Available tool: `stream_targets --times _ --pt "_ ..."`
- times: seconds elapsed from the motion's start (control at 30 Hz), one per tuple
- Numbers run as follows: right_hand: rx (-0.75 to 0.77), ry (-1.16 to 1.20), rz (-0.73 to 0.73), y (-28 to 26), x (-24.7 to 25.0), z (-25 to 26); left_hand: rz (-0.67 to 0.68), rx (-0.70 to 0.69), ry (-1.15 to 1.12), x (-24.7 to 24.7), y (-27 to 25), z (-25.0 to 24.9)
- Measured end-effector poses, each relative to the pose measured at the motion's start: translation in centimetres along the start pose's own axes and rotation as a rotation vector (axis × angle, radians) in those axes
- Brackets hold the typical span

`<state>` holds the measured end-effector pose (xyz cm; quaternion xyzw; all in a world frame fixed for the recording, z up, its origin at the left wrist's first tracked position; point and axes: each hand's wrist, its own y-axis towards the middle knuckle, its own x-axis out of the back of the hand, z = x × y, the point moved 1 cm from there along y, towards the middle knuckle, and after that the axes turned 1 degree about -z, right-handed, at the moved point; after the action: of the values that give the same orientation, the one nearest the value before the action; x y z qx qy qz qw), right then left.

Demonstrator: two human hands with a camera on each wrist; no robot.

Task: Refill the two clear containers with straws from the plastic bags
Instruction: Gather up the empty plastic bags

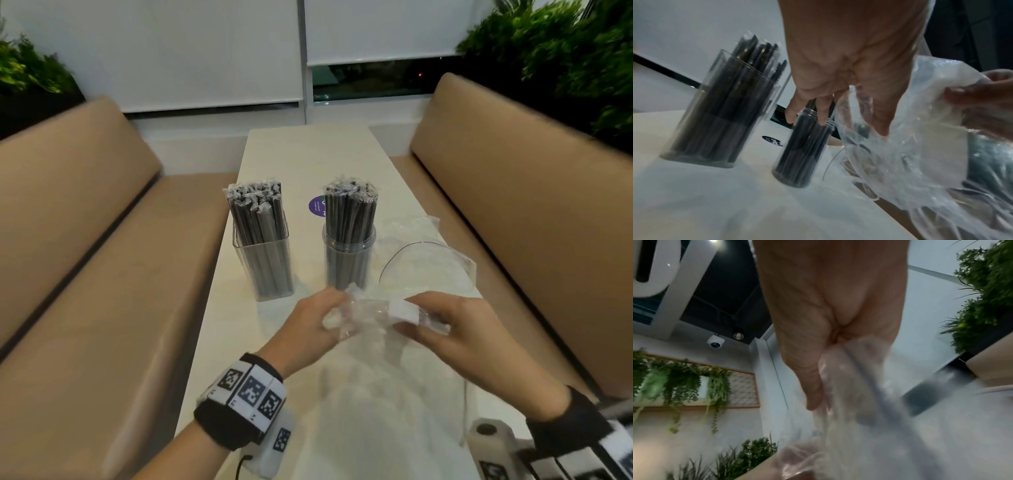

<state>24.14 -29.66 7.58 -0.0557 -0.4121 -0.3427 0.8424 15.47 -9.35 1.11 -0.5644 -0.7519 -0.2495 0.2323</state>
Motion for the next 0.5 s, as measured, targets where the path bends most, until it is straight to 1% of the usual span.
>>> stream_targets --times 0.07,0.1,0.17,0.2,0.27,0.33,0.4,0.43,0.47,0.5 --pt "-0.046 0.040 -0.002 1.3 0.9 -1.5 -0.083 0.059 -0.023 1.1 -0.7 0.3" --pt "-0.073 0.034 -0.051 2.5 1.5 -2.9 -0.124 0.098 -0.035 1.6 -0.9 0.7" --pt "-0.140 -0.103 -0.172 5.5 2.5 -6.5 -0.198 0.177 -0.058 2.3 -1.5 1.8" --pt "-0.210 -0.206 -0.192 7.1 2.8 -8.3 -0.229 0.210 -0.082 2.4 -1.8 2.3" --pt "-0.360 -0.407 -0.156 9.8 2.6 -10.8 -0.259 0.280 -0.152 2.5 -2.2 2.7" --pt "-0.447 -0.540 -0.054 11.6 1.7 -13.1 -0.268 0.318 -0.192 2.5 -2.5 3.1" --pt "-0.546 -0.546 0.050 12.1 0.4 -14.7 -0.282 0.363 -0.169 2.3 -3.0 3.2" --pt "-0.597 -0.514 0.072 12.0 -0.1 -15.2 -0.296 0.386 -0.154 2.3 -3.2 3.6" --pt "-0.615 -0.492 0.056 11.6 -0.3 -15.3 -0.309 0.412 -0.127 2.2 -3.4 3.9" --pt "-0.598 -0.479 -0.013 11.1 -0.2 -15.1 -0.312 0.441 -0.107 2.2 -3.7 4.4"
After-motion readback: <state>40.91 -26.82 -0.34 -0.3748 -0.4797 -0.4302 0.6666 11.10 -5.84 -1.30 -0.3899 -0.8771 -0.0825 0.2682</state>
